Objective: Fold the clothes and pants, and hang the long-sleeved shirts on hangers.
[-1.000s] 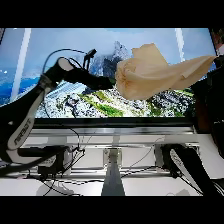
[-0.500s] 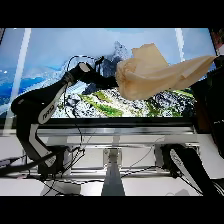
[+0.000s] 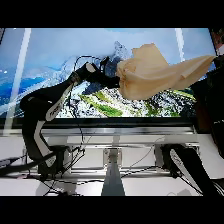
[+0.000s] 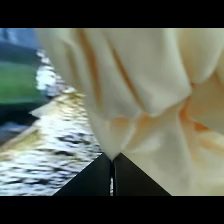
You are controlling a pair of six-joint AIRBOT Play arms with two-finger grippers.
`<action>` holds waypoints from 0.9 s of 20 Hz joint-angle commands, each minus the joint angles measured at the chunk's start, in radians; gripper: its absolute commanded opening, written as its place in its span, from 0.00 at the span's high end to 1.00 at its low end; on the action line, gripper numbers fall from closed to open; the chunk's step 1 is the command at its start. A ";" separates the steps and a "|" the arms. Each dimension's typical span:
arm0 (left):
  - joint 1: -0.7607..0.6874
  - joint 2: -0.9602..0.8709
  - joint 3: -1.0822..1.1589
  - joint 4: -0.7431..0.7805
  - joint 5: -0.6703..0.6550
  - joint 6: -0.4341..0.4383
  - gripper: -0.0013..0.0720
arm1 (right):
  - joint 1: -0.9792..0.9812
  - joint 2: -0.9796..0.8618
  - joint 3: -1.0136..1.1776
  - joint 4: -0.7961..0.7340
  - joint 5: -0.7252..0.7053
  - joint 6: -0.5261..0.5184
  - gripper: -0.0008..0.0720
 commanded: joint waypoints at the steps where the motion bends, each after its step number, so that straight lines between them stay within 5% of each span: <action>1: 0.068 0.068 0.014 0.013 -0.018 0.004 0.97 | 0.000 0.000 0.000 -0.044 -0.003 0.000 0.97; 10: 0.386 0.737 0.014 0.026 0.051 0.109 0.97 | 0.001 0.013 0.048 0.158 -0.400 0.000 0.97; 18: 0.485 1.249 0.014 0.093 0.434 0.225 0.97 | 0.001 0.014 0.234 0.404 -0.386 0.000 0.97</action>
